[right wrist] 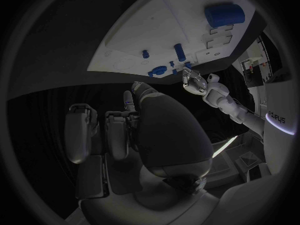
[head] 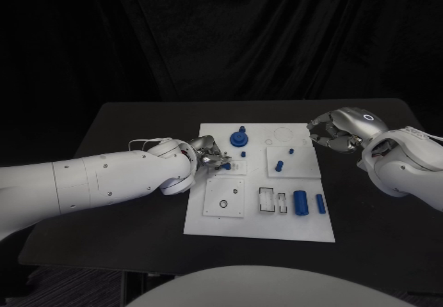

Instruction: Assemble the parts on the task board

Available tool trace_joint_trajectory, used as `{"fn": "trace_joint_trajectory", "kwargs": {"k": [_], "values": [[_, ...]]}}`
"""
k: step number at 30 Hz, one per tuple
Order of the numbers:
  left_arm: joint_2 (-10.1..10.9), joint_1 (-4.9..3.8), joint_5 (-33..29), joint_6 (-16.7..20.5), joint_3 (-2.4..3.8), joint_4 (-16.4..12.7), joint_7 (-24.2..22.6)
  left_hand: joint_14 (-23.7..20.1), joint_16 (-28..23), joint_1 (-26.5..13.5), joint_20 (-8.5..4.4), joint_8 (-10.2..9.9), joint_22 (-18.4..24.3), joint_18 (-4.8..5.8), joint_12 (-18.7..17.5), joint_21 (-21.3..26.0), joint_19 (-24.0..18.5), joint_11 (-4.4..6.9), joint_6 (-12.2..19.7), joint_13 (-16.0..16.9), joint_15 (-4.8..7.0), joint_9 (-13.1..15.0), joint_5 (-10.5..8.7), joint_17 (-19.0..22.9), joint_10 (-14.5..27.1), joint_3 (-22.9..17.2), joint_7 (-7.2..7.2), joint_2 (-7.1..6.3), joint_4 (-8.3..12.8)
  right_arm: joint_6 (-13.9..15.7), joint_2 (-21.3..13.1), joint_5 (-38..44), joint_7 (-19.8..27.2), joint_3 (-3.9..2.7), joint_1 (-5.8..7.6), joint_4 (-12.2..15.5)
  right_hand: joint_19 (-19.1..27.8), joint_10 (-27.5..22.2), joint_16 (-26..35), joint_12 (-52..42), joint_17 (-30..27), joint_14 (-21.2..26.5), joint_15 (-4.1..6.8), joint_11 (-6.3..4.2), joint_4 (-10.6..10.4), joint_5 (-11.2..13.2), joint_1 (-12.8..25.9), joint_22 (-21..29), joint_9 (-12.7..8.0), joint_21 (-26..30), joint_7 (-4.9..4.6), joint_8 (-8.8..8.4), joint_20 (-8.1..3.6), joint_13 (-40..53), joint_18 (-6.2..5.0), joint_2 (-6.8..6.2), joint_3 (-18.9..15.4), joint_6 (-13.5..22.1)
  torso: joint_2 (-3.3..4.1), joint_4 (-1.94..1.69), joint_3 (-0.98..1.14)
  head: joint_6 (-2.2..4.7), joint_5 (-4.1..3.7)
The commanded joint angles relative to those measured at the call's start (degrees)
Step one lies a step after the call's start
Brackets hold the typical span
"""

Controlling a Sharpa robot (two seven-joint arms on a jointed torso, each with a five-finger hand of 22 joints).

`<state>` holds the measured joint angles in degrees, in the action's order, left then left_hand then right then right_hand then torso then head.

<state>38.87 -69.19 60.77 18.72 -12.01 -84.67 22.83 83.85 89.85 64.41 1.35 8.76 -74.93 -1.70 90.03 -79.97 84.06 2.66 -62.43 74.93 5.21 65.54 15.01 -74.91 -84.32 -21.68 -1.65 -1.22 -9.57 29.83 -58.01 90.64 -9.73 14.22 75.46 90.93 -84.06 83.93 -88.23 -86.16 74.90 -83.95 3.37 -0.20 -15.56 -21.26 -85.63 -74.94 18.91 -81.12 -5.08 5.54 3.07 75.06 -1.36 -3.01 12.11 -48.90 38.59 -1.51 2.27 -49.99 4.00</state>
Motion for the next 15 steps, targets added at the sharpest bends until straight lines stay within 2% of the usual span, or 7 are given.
{"fn": "trace_joint_trajectory", "kwargs": {"k": [1,7,9,15], "values": [[-0.22,0.31,-0.23,0.3,-0.09,0.04,-1.0,6.15,0.15,-0.39,-0.12,-0.37,-11.06,-0.97,-0.03,0.39,0.48,-0.19,0.49,15.07,0.01,-0.09,-0.29,-15.09,-5.68,-0.11,0.16,0.29,-0.25,0.75,-0.06,0.18,-0.4,-0.04,-0.16,0.06,-1.3,2.05,0.27,0.17,13.58,-5.46,0.36,-0.09,0.03,-0.39,0.16,-12.06,-0.06,0.13,-0.07,-0.3,-0.38,11.2,-0.88,-0.24,0.41,-0.13,0.03,0.02,-0.01,-0.01,0.08],[-0.29,0.42,-0.23,0.38,-0.09,0.15,-1.23,6.15,0.15,-1.07,0.04,-0.79,-11.11,-0.96,-0.03,0.49,0.44,-0.45,1.08,15.07,-0.19,-0.34,-1.67,-15.09,-5.68,0.61,-0.19,0.15,-1.24,0.75,-0.04,0.18,-0.38,-0.04,-0.18,0.05,-1.3,2.05,0.27,0.17,13.58,-5.46,0.36,-0.09,0.03,-0.39,0.16,-12.06,-0.06,0.13,-0.07,-0.3,-0.38,11.2,-0.88,-0.24,0.41,-0.13,0.02,0.01,0.0,-0.01,0.12],[-0.27,0.46,-0.23,0.42,-0.09,0.16,-1.38,6.15,0.15,-2.81,0.23,-1.24,-11.15,-0.95,-0.03,0.54,0.44,-0.73,1.39,15.07,-0.42,-0.74,-3.36,-15.09,-5.68,2.18,-0.51,-0.26,-3.02,0.76,-0.04,0.18,-0.37,-0.04,-0.19,0.05,-1.3,2.05,0.27,0.17,13.58,-5.46,0.36,-0.09,0.03,-0.39,0.16,-12.06,-0.06,0.13,-0.07,-0.3,-0.38,11.2,-0.88,-0.24,0.41,-0.13,0.03,0.01,0.01,-0.01,0.12],[-0.22,0.56,-0.23,0.28,-0.09,0.21,-1.6,6.15,0.15,-5.96,0.59,-2.04,-11.27,-0.96,-0.03,0.63,0.46,-1.09,1.2,15.07,-0.76,-1.64,-5.3,-15.09,-5.68,6.46,-0.89,-1.06,-6.62,0.77,-0.07,0.18,-0.36,-0.04,-0.21,0.03,-1.3,2.05,0.27,0.17,13.58,-5.46,0.36,-0.09,0.03,-0.39,0.16,-12.06,-0.06,0.13,-0.07,-0.3,-0.38,11.2,-0.88,-0.24,0.41,-0.13,0.04,-0.02,0.01,-0.01,0.09]]}}
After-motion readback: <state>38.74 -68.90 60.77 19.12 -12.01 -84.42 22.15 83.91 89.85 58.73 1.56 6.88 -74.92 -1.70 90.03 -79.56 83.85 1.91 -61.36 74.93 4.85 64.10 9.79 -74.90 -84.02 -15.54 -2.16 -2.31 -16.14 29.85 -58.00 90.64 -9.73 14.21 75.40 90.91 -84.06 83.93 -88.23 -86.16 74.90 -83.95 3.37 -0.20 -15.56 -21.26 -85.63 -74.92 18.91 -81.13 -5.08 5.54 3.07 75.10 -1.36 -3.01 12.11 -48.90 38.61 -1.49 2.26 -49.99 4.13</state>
